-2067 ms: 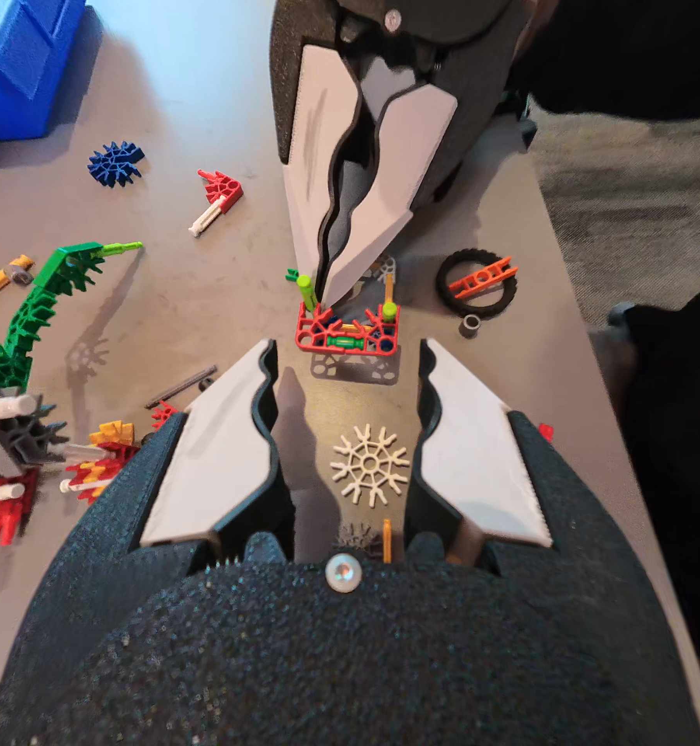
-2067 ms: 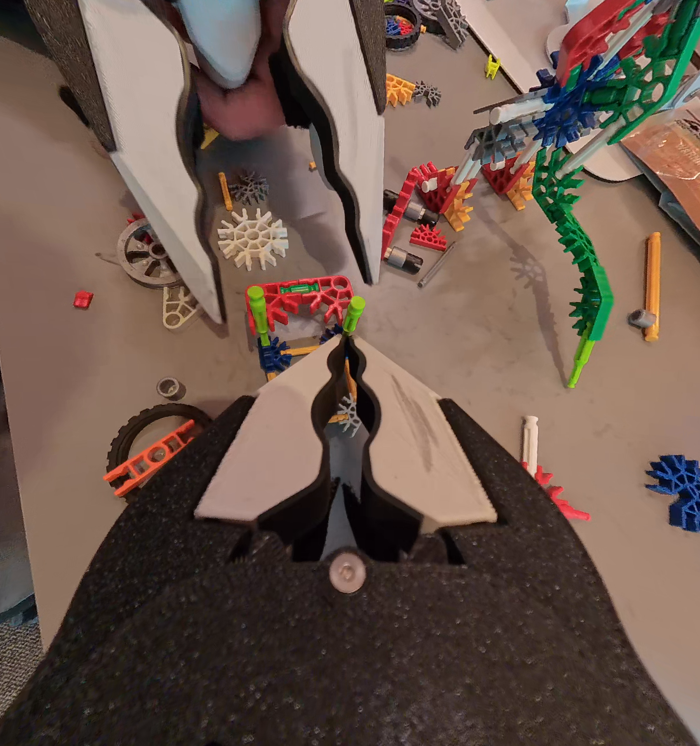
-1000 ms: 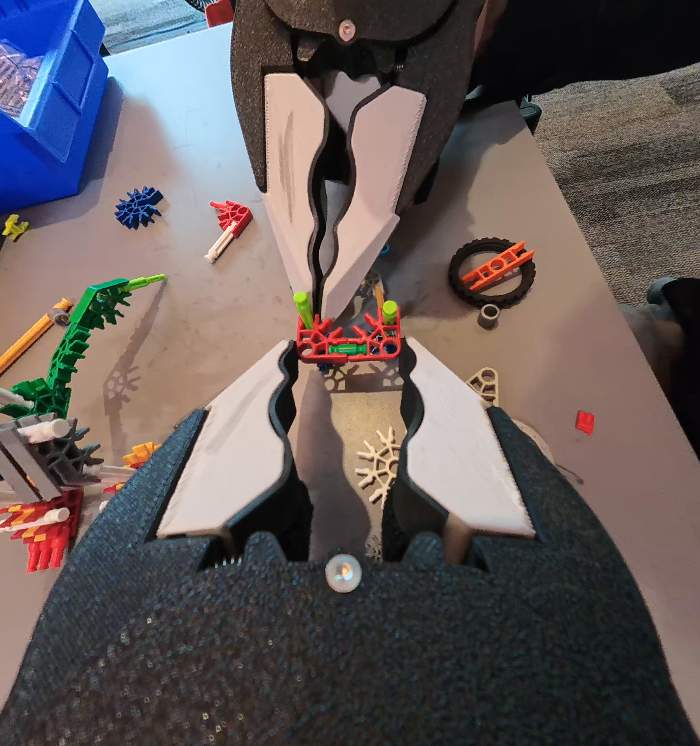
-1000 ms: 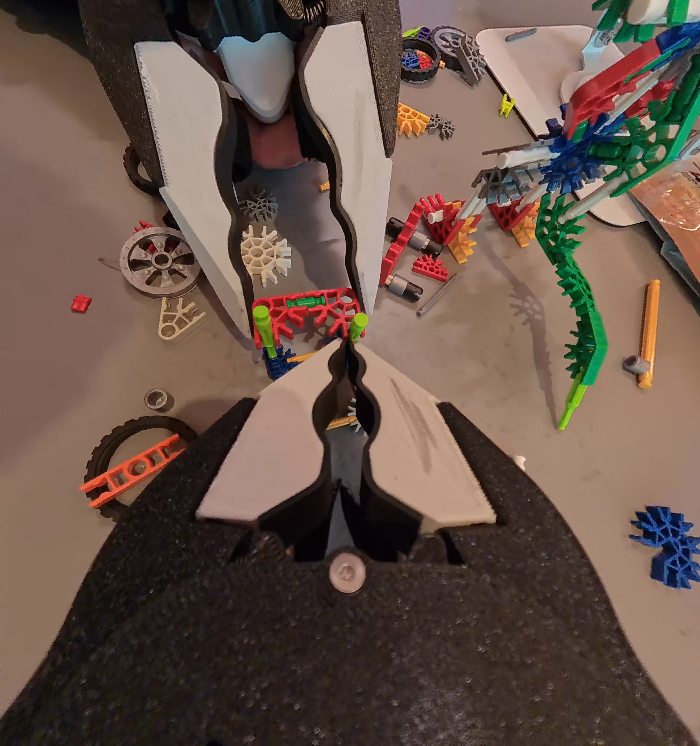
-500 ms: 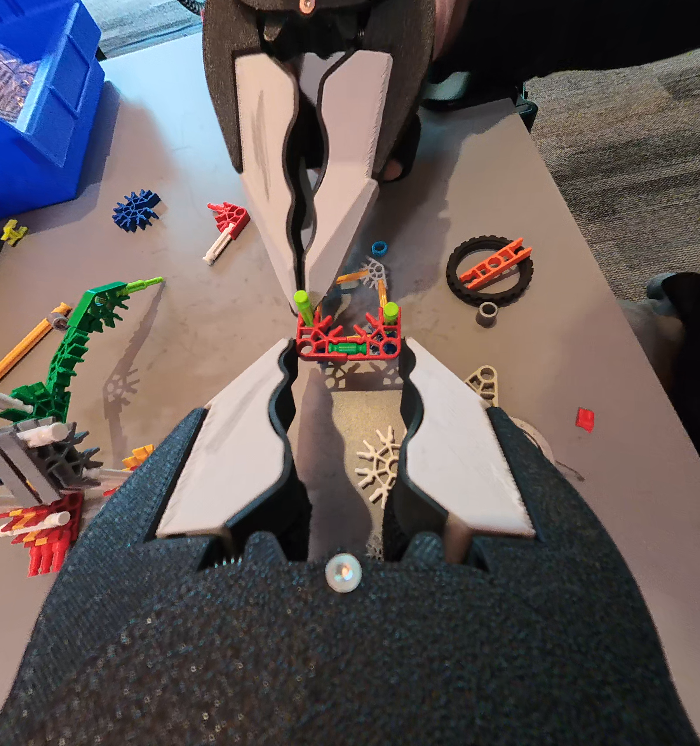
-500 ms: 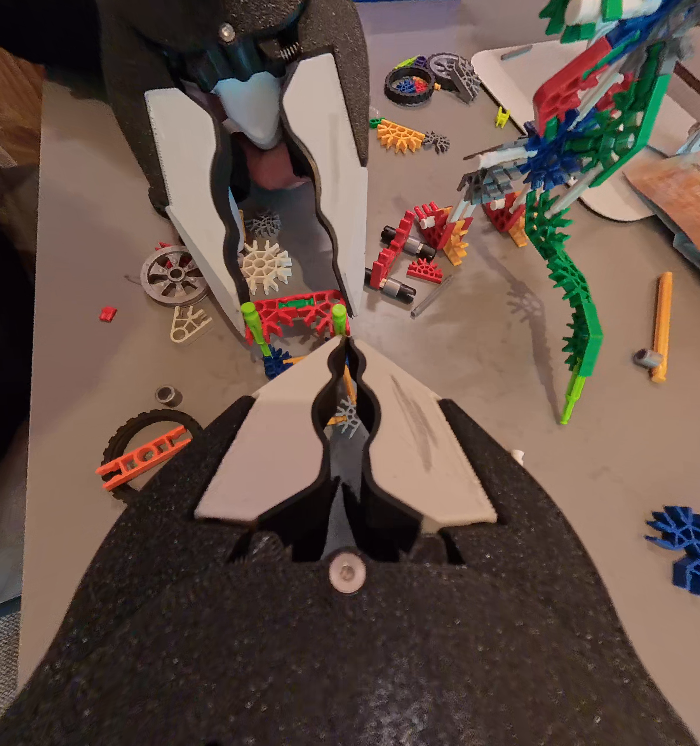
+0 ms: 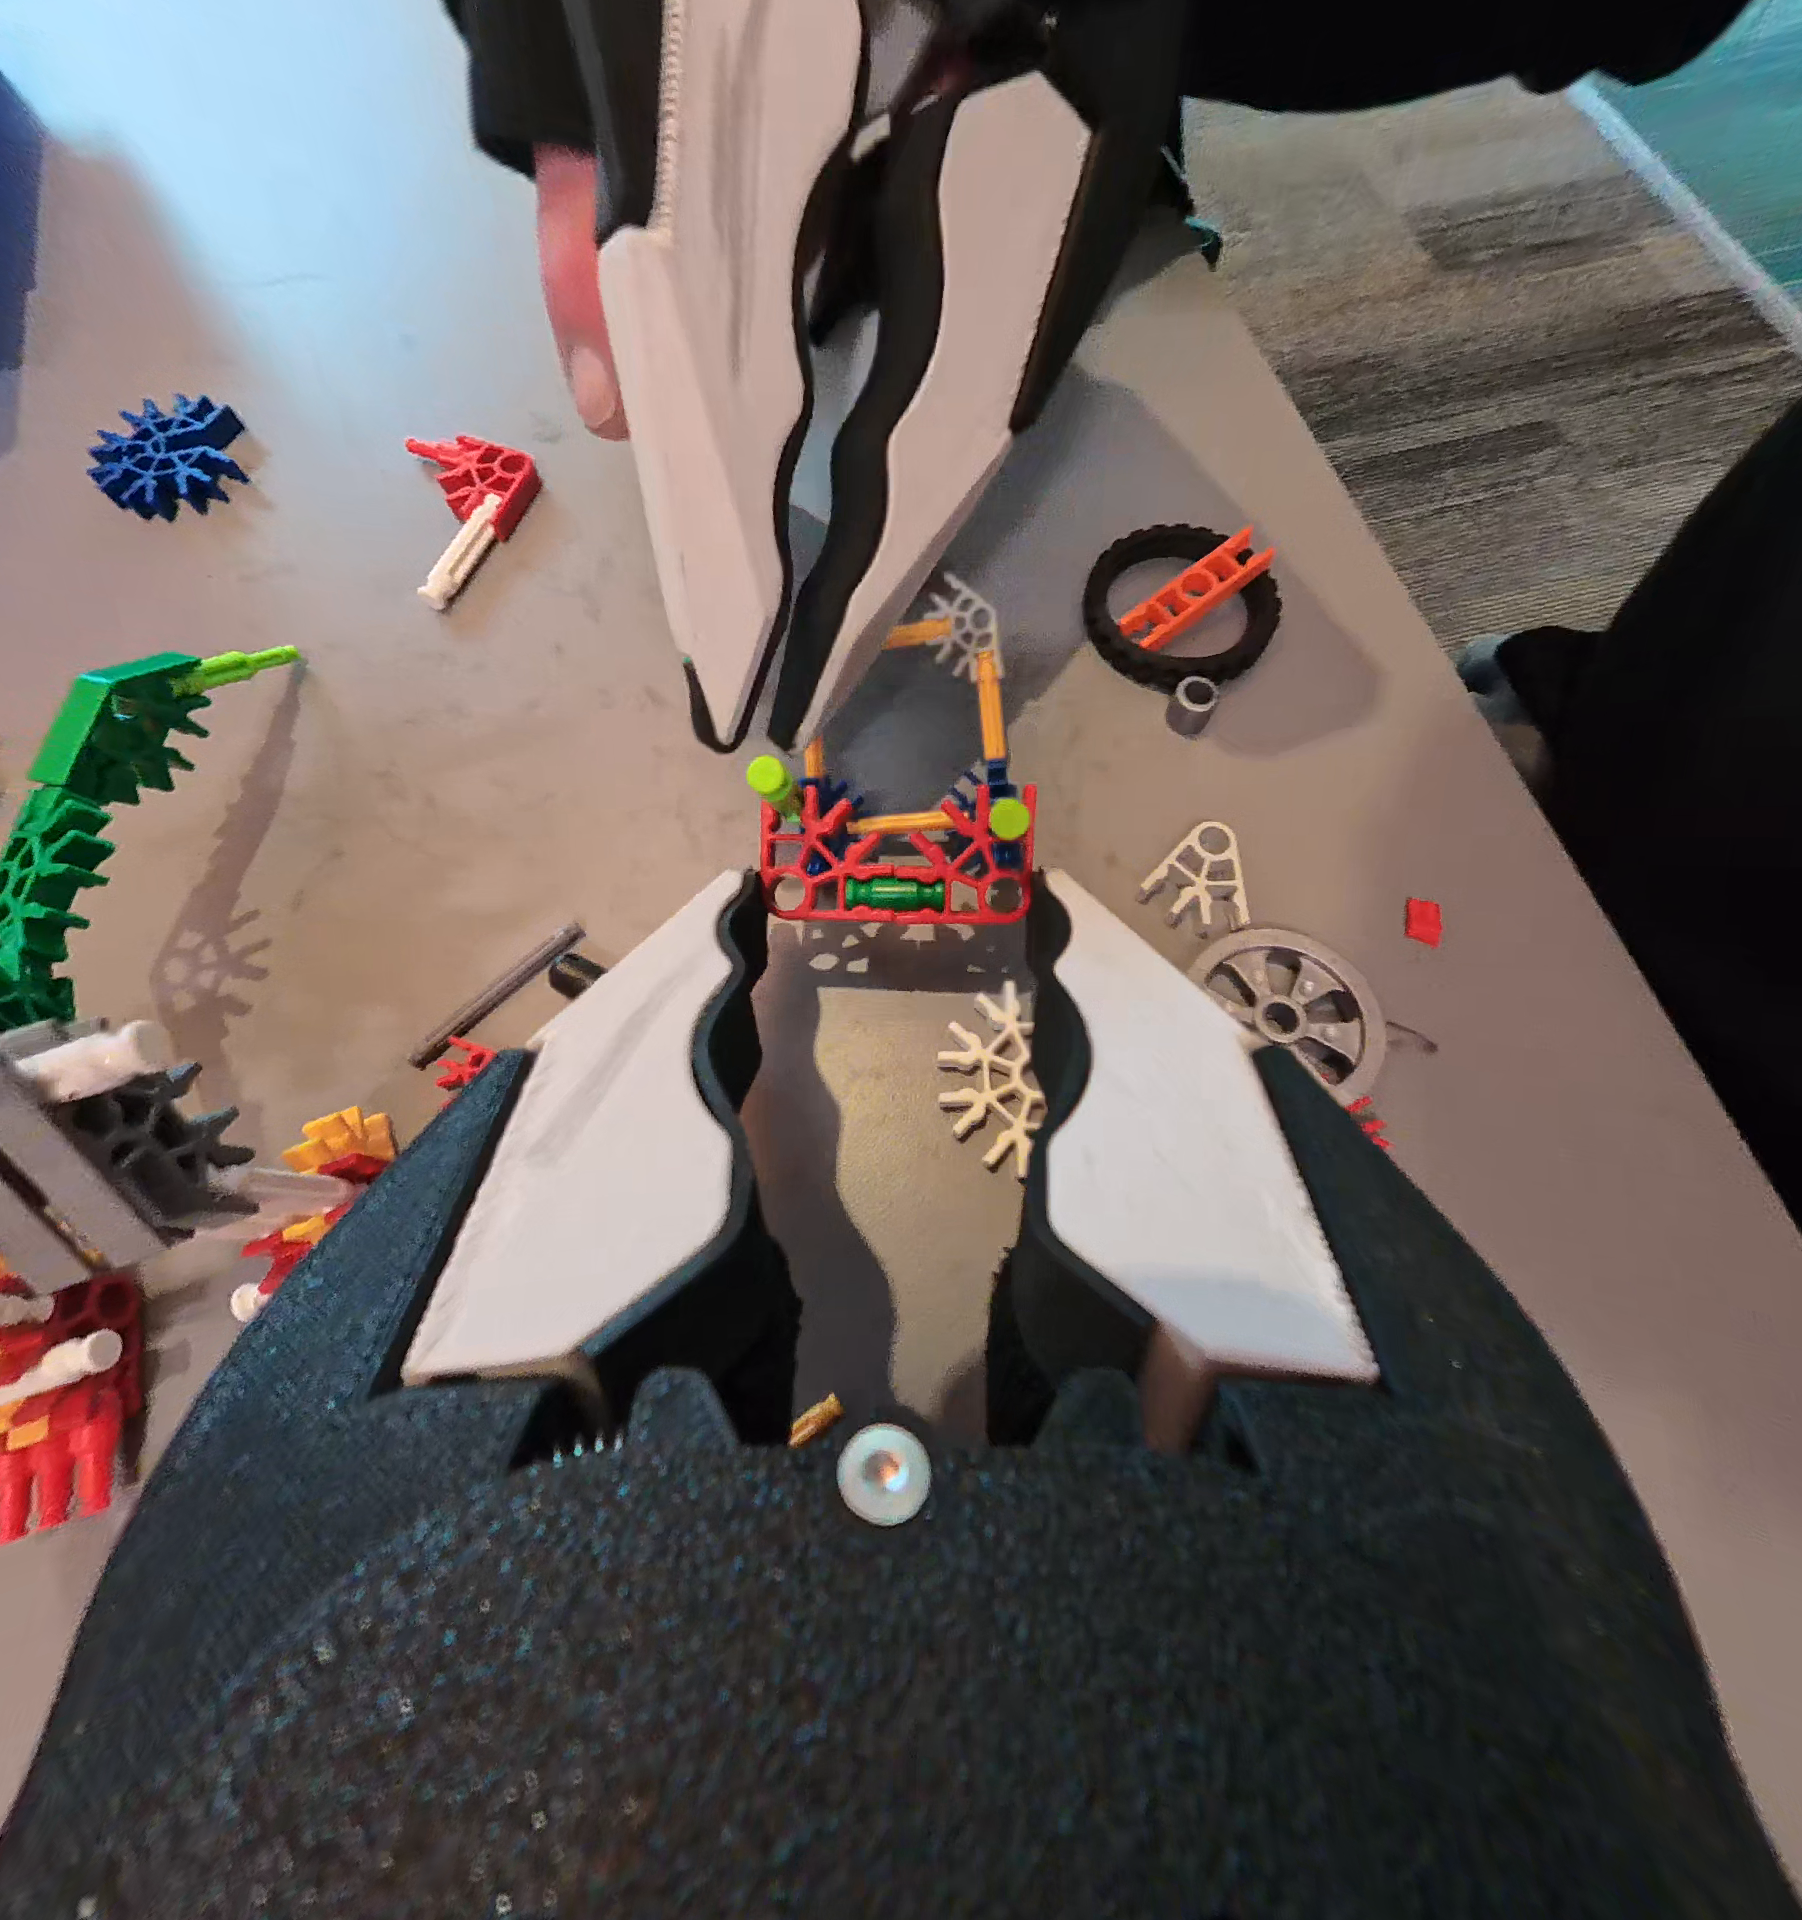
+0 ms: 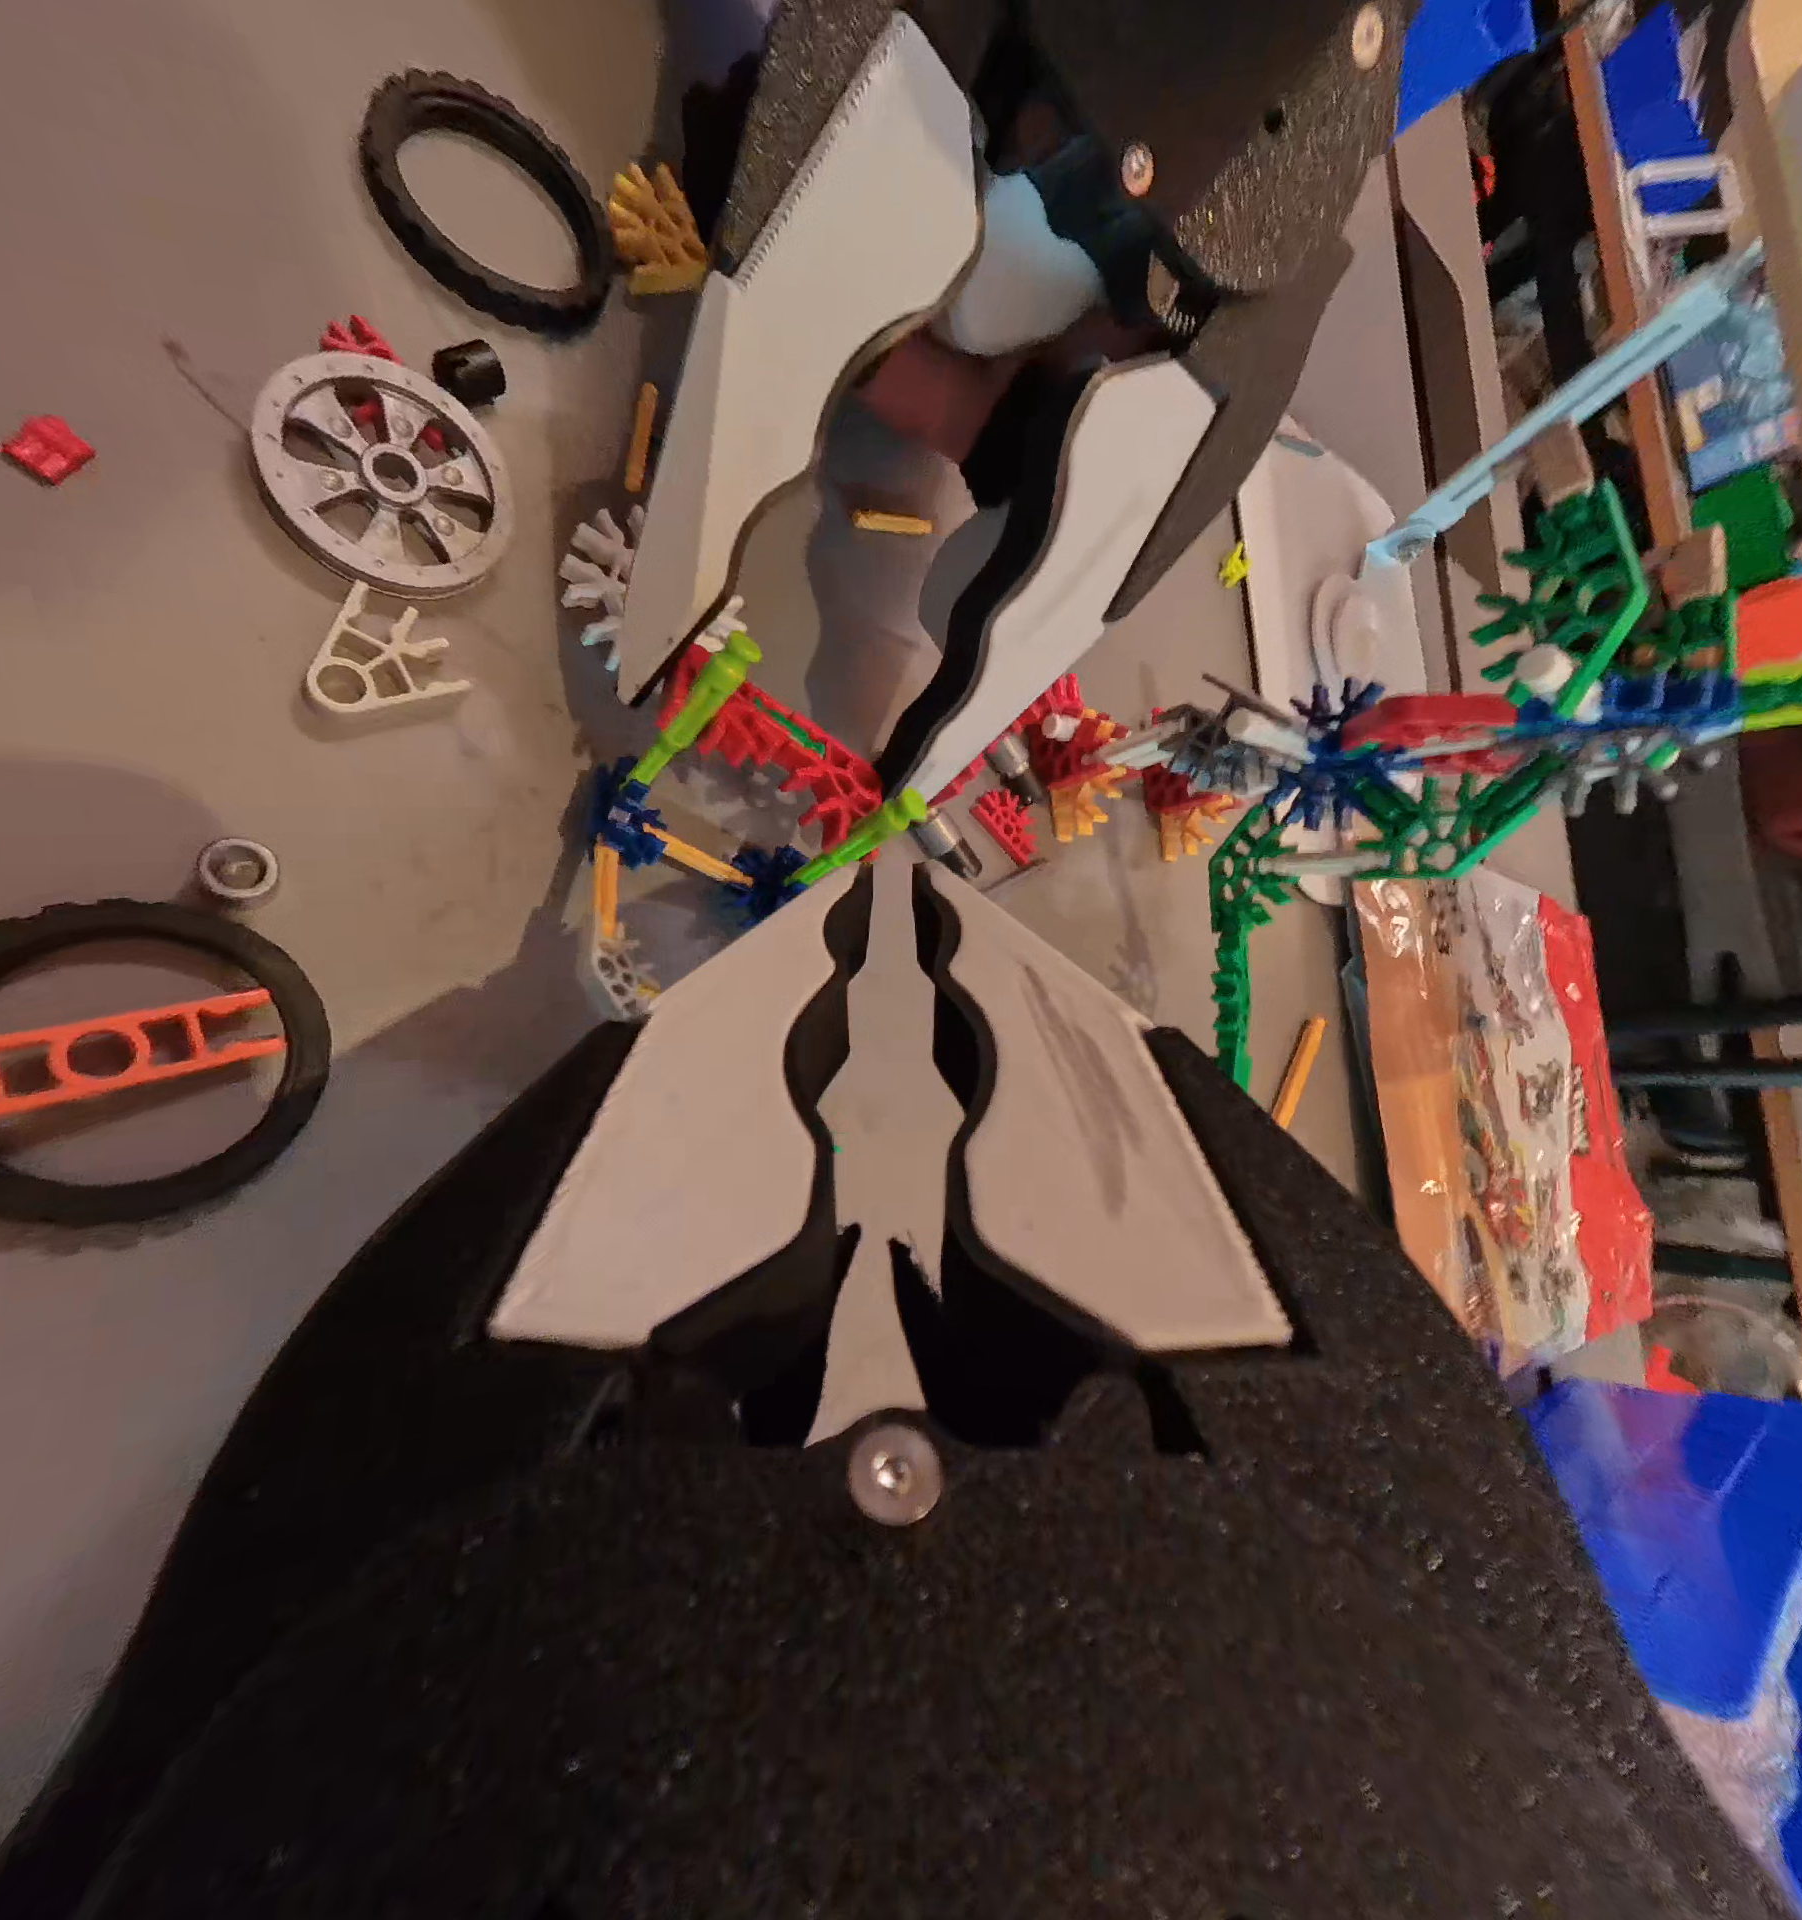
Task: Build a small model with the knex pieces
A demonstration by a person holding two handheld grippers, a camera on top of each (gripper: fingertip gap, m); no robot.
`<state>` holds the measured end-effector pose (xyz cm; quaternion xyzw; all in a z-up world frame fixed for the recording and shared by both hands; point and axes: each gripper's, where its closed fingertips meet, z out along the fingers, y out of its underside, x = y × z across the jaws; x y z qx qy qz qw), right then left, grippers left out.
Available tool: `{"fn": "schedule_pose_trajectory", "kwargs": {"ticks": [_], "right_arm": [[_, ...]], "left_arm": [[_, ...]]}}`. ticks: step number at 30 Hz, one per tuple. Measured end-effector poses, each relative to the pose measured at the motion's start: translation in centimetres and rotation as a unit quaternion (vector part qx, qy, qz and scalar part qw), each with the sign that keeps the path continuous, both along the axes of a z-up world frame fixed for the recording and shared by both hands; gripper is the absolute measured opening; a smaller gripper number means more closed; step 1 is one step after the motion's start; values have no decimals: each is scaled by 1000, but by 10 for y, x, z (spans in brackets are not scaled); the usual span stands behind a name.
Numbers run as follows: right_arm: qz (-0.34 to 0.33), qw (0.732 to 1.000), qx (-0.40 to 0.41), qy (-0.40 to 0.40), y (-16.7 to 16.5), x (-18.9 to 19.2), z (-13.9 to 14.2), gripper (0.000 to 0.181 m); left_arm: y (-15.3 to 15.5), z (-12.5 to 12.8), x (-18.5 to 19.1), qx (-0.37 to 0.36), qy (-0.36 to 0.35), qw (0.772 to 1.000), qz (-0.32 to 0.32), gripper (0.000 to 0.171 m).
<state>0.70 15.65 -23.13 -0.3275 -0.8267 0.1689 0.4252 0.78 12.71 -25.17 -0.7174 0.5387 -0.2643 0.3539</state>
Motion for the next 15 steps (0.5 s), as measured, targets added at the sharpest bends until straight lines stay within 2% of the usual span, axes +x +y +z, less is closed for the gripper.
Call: {"fn": "schedule_pose_trajectory", "kwargs": {"ticks": [3,8,15], "right_arm": [[28,999,28,-16,-2,0,-6,6],[43,997,59,2,-3,-3,-7,6],[52,997,62,10,-4,-4,-7,5]], "left_arm": [[1,1,-1,-9,-6,1000,-8,48],[0,1,-1,-29,-11,999,-28,48],[0,0,-1,-30,-8,999,-31,48]]}}
